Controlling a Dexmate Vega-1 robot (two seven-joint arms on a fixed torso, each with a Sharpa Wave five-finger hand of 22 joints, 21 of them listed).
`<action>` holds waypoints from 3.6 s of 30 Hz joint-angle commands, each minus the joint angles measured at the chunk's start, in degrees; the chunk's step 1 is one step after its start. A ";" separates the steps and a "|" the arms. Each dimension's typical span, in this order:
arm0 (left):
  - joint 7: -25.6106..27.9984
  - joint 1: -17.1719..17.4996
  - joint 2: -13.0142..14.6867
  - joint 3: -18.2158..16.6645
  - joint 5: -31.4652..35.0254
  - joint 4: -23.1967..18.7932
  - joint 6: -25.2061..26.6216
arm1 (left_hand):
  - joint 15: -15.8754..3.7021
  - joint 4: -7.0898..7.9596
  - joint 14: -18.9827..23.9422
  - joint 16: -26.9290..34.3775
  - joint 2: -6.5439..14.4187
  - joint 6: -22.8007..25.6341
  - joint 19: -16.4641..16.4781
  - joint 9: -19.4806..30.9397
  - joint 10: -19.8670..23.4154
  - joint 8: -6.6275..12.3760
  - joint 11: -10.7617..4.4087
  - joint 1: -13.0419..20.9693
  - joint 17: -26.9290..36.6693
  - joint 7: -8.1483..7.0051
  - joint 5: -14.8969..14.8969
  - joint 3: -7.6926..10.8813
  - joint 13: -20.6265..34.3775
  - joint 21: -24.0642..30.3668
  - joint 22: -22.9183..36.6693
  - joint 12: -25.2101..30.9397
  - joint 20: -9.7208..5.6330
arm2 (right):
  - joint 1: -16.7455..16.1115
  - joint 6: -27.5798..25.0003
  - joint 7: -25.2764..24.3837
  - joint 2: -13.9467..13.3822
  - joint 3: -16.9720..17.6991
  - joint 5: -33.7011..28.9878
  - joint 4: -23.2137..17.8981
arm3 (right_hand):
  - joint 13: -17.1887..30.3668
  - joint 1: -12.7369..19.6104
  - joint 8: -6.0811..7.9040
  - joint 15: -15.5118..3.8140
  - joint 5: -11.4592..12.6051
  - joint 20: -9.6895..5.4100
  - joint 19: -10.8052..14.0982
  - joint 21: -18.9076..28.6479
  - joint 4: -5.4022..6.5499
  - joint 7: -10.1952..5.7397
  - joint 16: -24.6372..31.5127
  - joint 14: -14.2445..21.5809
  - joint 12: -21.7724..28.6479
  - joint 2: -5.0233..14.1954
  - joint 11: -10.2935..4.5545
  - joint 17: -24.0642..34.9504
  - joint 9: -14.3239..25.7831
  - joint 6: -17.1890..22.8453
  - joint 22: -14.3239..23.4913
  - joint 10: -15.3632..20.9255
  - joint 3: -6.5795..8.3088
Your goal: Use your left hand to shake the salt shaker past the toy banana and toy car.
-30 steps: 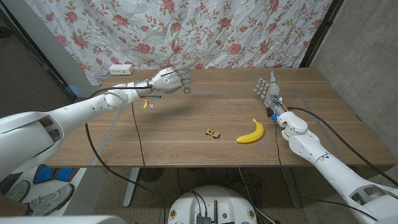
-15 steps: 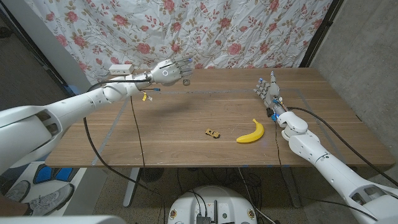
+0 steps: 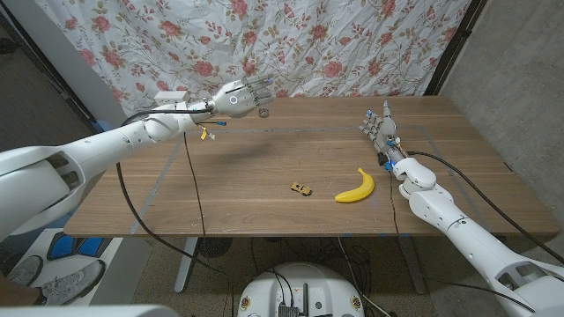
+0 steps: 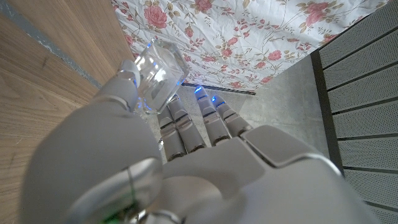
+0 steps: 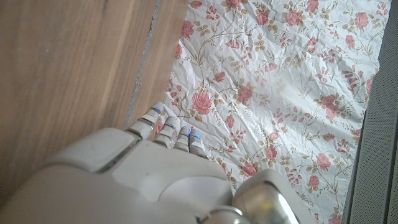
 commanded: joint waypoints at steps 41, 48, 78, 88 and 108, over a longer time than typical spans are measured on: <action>0.00 6.90 1.71 1.00 0.14 -4.89 -2.99 | -9.13 -0.18 0.01 -0.25 0.81 4.04 0.66 0.19 -1.00 -0.33 0.15 1.25 0.21 -4.11 0.48 -0.74 0.24 -0.23 0.17 -0.14 0.21 | -0.01 0.01 -0.01 0.00 0.00 -0.01 -0.02 | 0.19 -0.32 0.20 -1.93 0.38 0.00 0.43 0.36 0.32 0.55 0.22 -0.38 0.41 5.69 -0.05 0.32 0.21 -0.05 0.30 -0.34 -0.05; 0.00 6.41 1.72 0.27 0.08 -5.13 -2.28 | -9.09 -0.13 0.01 -0.24 0.84 3.97 0.65 0.20 -1.11 -0.41 0.15 1.29 0.22 -4.11 0.47 -0.85 0.24 -0.23 0.17 -0.15 0.22 | -0.01 0.00 -0.01 0.00 0.00 -0.01 -0.02 | 0.19 -0.33 0.20 -2.03 0.38 0.00 0.42 0.36 0.32 0.56 0.23 -0.35 0.39 5.69 -0.04 0.32 0.21 -0.05 0.30 -0.38 -0.05; 0.00 3.10 2.32 -2.87 -0.17 -4.69 -0.56 | -9.13 -0.01 -0.08 -0.23 1.01 3.87 0.75 0.22 -1.53 -0.64 0.16 1.42 0.26 -4.11 0.47 -1.22 0.24 -0.22 0.17 -0.16 0.10 | 0.00 0.01 0.01 0.00 0.00 0.00 0.02 | 0.19 -0.33 0.19 -2.01 0.38 0.01 0.42 0.36 0.32 0.54 0.22 -0.37 0.42 5.69 -0.08 0.32 0.21 -0.08 0.30 -0.32 -0.05; 0.00 2.96 1.57 -4.04 -0.21 -3.64 -1.34 | -9.13 0.01 -0.08 -0.21 1.08 3.84 0.82 0.23 -1.62 -0.71 0.16 1.48 0.27 -4.12 0.47 -1.36 0.24 -0.20 0.17 -0.14 0.08 | -0.01 0.00 -0.01 -0.01 0.00 -0.01 -0.01 | 0.19 -0.33 0.20 -1.98 0.39 0.00 0.42 0.36 0.31 0.51 0.22 -0.37 0.41 5.68 -0.05 0.32 0.21 -0.06 0.30 -0.33 -0.05; 0.00 5.58 -1.95 -6.03 -0.82 -0.15 -3.64 | -9.17 0.01 -0.14 -0.21 1.17 3.82 0.91 0.25 -1.75 -0.82 0.16 1.60 0.27 -4.12 0.48 -1.59 0.25 -0.19 0.17 -0.10 0.08 | 0.02 0.03 0.02 0.01 0.00 -0.01 0.06 | 0.19 -0.33 0.20 -1.95 0.38 0.00 0.41 0.35 0.32 0.55 0.25 -0.31 0.42 5.69 -0.01 0.32 0.21 -0.06 0.30 -0.33 -0.05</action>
